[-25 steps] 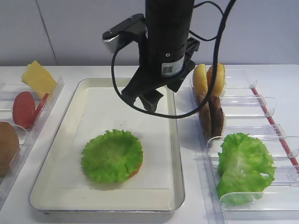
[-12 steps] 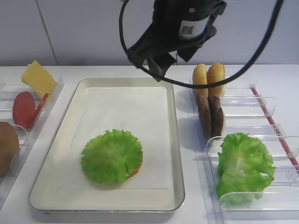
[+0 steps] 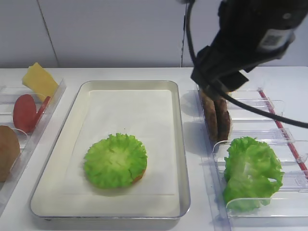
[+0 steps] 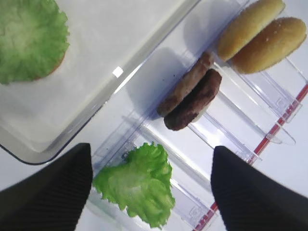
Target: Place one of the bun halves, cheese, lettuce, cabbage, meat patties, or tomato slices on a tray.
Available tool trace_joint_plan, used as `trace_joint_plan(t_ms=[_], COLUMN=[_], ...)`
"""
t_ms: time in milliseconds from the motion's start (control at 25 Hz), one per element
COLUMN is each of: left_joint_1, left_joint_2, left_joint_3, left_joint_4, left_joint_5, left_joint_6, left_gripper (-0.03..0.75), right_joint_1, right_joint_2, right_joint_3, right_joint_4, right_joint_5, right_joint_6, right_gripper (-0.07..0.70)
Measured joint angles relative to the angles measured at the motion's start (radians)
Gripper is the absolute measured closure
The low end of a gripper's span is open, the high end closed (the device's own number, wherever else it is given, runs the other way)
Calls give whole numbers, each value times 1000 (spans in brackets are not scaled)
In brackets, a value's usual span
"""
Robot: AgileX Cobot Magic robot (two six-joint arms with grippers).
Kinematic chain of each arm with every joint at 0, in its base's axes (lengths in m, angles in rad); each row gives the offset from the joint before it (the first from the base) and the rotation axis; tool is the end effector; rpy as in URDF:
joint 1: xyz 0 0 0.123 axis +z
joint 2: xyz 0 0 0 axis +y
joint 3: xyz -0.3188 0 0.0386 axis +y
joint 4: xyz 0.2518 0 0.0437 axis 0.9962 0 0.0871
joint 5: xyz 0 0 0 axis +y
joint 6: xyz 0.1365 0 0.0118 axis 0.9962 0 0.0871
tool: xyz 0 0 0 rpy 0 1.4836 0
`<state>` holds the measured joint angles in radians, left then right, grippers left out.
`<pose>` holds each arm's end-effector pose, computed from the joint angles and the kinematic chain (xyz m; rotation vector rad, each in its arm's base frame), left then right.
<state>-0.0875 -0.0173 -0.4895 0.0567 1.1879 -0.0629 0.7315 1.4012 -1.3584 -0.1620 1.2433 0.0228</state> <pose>-0.0065 0.0078 0.2399 0.0193 2.1632 -0.0175 0.2278 0.1763 0.3506 -0.9796 2.5559 -0.0185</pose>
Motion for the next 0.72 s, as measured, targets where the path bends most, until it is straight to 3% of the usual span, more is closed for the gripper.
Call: trace_joint_plan(t_ms=[720], left_joint_1=[0], left_joint_2=[0], left_joint_3=[0], left_joint_4=[0], left_joint_5=[0], left_joint_6=[0], left_gripper=[188], right_joint_1=[0], right_joint_2=[-566], right_joint_3=[457], right_joint_4=[0], right_joint_5=[-7], right_joint_6=[86], right_gripper=[83])
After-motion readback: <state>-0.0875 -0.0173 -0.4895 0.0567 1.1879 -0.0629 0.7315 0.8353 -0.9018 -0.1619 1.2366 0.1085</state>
